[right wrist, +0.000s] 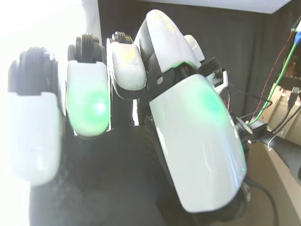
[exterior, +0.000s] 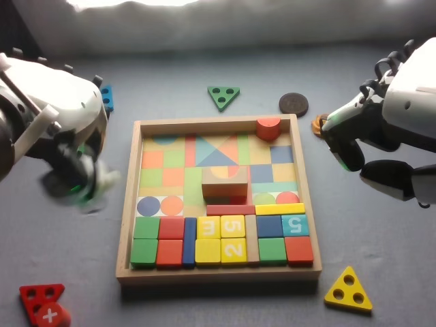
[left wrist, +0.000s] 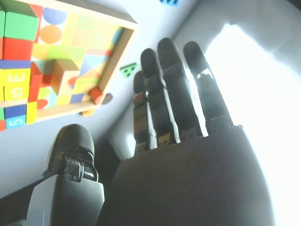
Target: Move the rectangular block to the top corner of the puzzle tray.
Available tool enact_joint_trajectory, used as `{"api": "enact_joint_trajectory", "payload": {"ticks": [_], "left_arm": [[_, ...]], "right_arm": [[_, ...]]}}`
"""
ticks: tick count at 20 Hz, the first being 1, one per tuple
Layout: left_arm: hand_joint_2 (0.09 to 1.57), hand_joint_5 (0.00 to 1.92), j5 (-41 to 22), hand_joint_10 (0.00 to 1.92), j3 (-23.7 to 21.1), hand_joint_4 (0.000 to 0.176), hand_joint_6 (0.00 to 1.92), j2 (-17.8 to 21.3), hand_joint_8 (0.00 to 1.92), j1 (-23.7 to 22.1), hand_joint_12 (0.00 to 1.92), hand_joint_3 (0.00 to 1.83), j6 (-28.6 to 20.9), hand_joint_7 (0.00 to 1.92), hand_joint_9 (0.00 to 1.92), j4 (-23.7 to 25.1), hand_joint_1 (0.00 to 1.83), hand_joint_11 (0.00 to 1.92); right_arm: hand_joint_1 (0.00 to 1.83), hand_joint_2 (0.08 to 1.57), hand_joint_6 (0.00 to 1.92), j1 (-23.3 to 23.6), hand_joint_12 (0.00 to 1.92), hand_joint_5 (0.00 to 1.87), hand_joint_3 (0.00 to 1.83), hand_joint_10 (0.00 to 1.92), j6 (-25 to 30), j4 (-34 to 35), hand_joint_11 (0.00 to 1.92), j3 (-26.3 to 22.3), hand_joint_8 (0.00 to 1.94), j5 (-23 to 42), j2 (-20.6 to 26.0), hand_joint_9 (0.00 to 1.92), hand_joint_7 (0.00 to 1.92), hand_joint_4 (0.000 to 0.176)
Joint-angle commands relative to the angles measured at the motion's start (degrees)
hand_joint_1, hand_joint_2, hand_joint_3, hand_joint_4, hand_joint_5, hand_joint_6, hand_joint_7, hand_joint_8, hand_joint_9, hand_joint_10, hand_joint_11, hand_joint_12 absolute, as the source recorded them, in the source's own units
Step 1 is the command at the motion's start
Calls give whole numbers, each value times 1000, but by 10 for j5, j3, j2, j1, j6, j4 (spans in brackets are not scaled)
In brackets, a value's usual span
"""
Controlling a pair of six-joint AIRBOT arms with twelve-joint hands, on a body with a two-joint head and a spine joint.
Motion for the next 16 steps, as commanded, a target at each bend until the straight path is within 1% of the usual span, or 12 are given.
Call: {"api": "enact_joint_trajectory", "payload": {"ticks": [1, 3, 4, 7, 8, 9, 10, 11, 12, 13, 14, 16], "left_arm": [[1304, 620, -4, 1921, -2, 0, 1599, 8, 1921, -6, 1921, 49, 4, 732, 789, 48, 1022, 872], [1325, 587, -4, 1921, -2, 0, 1653, 8, 1921, -6, 1921, 52, 4, 746, 811, 48, 1010, 929], [1237, 527, -4, 1921, -2, 0, 1727, 8, 1906, -6, 1921, 347, 4, 583, 787, 48, 1018, 862], [1337, 567, -4, 1921, -2, 0, 1669, 8, 1921, -6, 1921, 53, 4, 717, 762, 49, 986, 806], [1361, 497, -4, 1915, -2, 0, 1649, 8, 1778, -6, 1921, 26, 4, 649, 666, 48, 1046, 677], [1350, 507, -4, 1758, -2, 0, 1619, 8, 1657, -6, 1832, 6, 4, 676, 634, 47, 1074, 587], [1373, 533, -4, 1395, -2, 0, 1633, 8, 1222, -6, 1594, 3, 4, 680, 623, 46, 943, 502], [1369, 556, -4, 1146, -2, 0, 1612, 8, 929, -6, 1428, 0, 4, 743, 662, 46, 905, 472], [1355, 583, -4, 1112, -2, 0, 1576, 8, 874, -6, 1405, 0, 4, 778, 684, 46, 919, 480], [1313, 606, -3, 1242, -2, 0, 1488, 8, 1376, -6, 1523, 0, 4, 735, 661, 48, 1068, 487], [1309, 607, -2, 1350, -2, 0, 1473, 8, 1522, -6, 1622, 1, 4, 705, 636, 50, 1090, 501], [1307, 583, -2, 1366, -2, 0, 1501, 8, 1520, -5, 1607, 1, 4, 722, 649, 50, 1107, 517]], "right_arm": [[1108, 1172, 1318, 5, 1921, 806, 68, 1921, -2, 6, 1086, 0, 1941, 64, 6, 952, 845, 0], [1096, 1199, 1347, 3, 1921, 780, 42, 1921, -3, 6, 1061, 1, 1941, 64, 6, 930, 808, 0], [1085, 1195, 1328, 3, 1921, 795, 33, 1921, -3, 3, 1051, 1, 1941, 64, 6, 926, 808, 0], [1087, 1211, 1335, -5, 1921, 778, 18, 1921, -7, 0, 871, 3, 1941, 77, 6, 790, 676, 0], [1086, 1218, 1347, -8, 1921, 767, 16, 1921, -6, 5, 885, 2, 1941, 82, 6, 788, 665, 0], [1076, 1216, 1335, -9, 1921, 776, 11, 1921, -4, 7, 930, 2, 1941, 84, 6, 833, 703, 0], [1096, 1206, 1296, -9, 1921, 798, 3, 1921, -3, 7, 976, 2, 1941, 84, 6, 879, 738, 0], [1105, 1198, 1268, -10, 1921, 814, 0, 1921, -3, 7, 1014, 2, 1941, 84, 6, 915, 766, 0], [1114, 1192, 1248, -14, 1921, 825, 0, 1921, 0, 7, 1068, 1, 1941, 85, 7, 955, 803, 0], [1125, 1172, 1185, -19, 1921, 865, 0, 1921, 3, 10, 1112, 2, 1941, 78, 8, 997, 844, 0], [1136, 1155, 1131, -33, 1921, 898, 0, 1921, 13, 12, 1171, 3, 1941, 55, 5, 1039, 891, 0], [1168, 1101, 931, -74, 1921, 1010, 0, 1921, 18, 12, 1507, 15, 1941, 75, -4, 1403, 1227, 0]]}}
